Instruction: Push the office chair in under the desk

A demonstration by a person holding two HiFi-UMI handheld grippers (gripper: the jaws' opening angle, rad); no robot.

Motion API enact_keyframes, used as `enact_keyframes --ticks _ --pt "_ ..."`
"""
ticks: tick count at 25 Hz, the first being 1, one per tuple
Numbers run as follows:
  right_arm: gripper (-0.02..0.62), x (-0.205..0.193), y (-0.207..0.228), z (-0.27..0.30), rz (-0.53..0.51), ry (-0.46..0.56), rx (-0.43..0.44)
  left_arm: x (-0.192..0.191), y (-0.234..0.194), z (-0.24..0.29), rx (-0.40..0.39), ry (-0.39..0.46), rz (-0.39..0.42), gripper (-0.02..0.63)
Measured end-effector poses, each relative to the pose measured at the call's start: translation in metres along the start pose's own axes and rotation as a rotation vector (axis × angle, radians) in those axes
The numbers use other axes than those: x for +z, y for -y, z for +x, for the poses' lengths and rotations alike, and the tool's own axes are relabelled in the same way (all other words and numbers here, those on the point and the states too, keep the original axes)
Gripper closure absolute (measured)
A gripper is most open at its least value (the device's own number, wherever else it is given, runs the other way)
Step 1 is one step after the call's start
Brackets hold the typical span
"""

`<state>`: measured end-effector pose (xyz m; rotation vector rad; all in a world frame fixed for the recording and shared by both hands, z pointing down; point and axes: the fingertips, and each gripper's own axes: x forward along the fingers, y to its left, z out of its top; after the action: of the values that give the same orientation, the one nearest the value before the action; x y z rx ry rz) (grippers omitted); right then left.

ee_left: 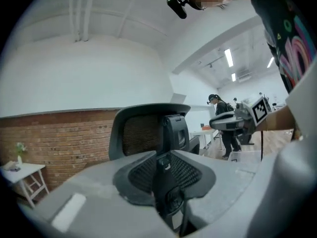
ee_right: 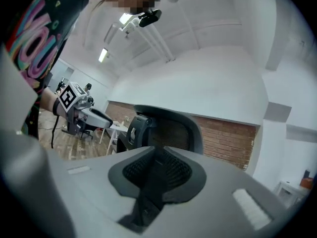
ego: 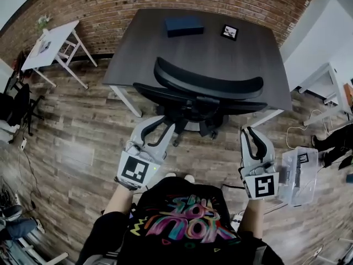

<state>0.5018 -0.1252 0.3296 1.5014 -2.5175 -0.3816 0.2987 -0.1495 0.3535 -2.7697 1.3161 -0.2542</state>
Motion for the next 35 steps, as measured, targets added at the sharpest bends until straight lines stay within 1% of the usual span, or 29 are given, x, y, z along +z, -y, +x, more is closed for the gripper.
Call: enact_keyframes --ticks 2,4,5,8,12,18,22,28,35 --pt "0.568 -0.002 -0.001 -0.003 0.014 0.005 -0.013 -0.001 0.003 -0.002 0.002 0.004 -0.013 0.535" --pt "0.584 -0.004 -0.001 -0.007 0.04 0.007 -0.027 -0.002 0.006 -0.004 0.005 0.01 -0.036 0.587" --pt "0.593 -0.005 -0.001 -0.009 0.053 0.007 -0.035 -0.004 0.007 -0.005 0.005 0.01 -0.049 0.603" --pt "0.594 -0.007 -0.001 -0.015 0.1 0.012 -0.05 -0.009 0.011 -0.009 -0.006 0.001 -0.076 0.604" --pt "0.595 -0.011 -0.001 -0.018 0.148 0.01 -0.044 -0.01 0.013 -0.01 -0.015 -0.003 -0.075 0.604" --pt "0.594 -0.019 -0.002 -0.018 0.138 -0.016 -0.049 -0.008 0.014 -0.011 -0.014 0.002 -0.074 0.604" --pt "0.595 -0.02 -0.001 -0.02 0.152 -0.013 -0.058 -0.011 0.015 -0.012 -0.009 -0.004 -0.067 0.604" --pt "0.595 -0.019 -0.004 -0.022 0.164 -0.011 -0.056 -0.013 0.016 -0.013 -0.008 -0.004 -0.082 0.604" --pt "0.595 -0.012 -0.006 -0.025 0.16 -0.001 -0.048 -0.013 0.02 -0.017 -0.007 -0.002 -0.083 0.604"
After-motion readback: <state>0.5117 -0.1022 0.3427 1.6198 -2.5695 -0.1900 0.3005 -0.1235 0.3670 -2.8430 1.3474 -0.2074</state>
